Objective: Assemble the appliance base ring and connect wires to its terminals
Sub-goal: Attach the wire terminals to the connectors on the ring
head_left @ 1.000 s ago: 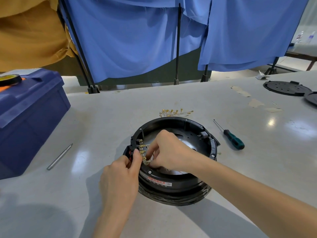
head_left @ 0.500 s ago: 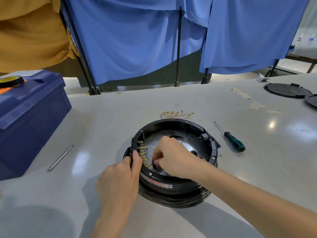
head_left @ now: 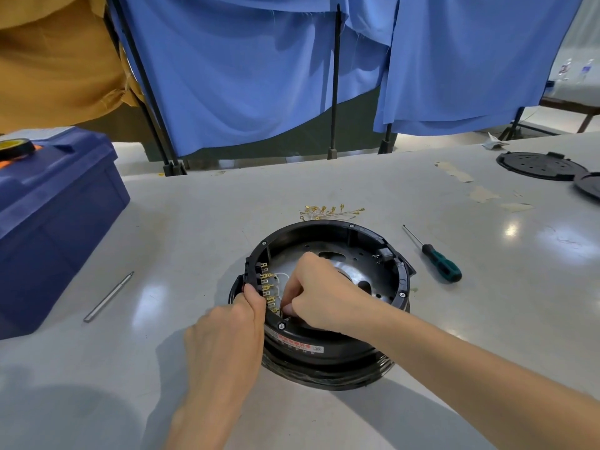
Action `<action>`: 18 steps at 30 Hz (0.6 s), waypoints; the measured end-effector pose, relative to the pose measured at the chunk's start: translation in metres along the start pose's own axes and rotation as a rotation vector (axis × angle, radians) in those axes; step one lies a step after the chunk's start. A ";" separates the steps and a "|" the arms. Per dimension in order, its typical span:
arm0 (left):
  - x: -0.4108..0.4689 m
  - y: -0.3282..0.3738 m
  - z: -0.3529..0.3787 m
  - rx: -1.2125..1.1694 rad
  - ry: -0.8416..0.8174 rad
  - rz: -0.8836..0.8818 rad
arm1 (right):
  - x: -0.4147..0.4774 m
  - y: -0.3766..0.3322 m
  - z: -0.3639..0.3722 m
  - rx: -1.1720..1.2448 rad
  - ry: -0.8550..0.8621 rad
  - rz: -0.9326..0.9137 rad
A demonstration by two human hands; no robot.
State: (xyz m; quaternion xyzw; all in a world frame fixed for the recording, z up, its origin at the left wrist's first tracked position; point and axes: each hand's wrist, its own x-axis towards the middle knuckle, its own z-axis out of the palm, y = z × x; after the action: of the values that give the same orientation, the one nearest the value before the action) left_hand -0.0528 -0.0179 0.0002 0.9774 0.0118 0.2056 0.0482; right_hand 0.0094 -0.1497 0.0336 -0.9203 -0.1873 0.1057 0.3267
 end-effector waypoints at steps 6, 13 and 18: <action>0.000 -0.005 0.005 0.068 0.033 0.021 | 0.000 0.003 -0.001 0.060 -0.015 -0.004; 0.007 -0.009 0.015 -0.294 0.005 -0.282 | 0.006 0.013 -0.021 0.116 -0.033 0.020; 0.027 -0.012 0.011 -0.387 -0.028 -0.398 | 0.013 0.007 -0.011 0.028 -0.039 -0.013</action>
State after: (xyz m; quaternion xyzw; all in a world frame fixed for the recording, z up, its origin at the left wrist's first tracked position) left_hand -0.0232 -0.0061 -0.0003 0.9312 0.1634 0.1768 0.2738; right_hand 0.0266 -0.1552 0.0364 -0.9121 -0.1981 0.1242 0.3367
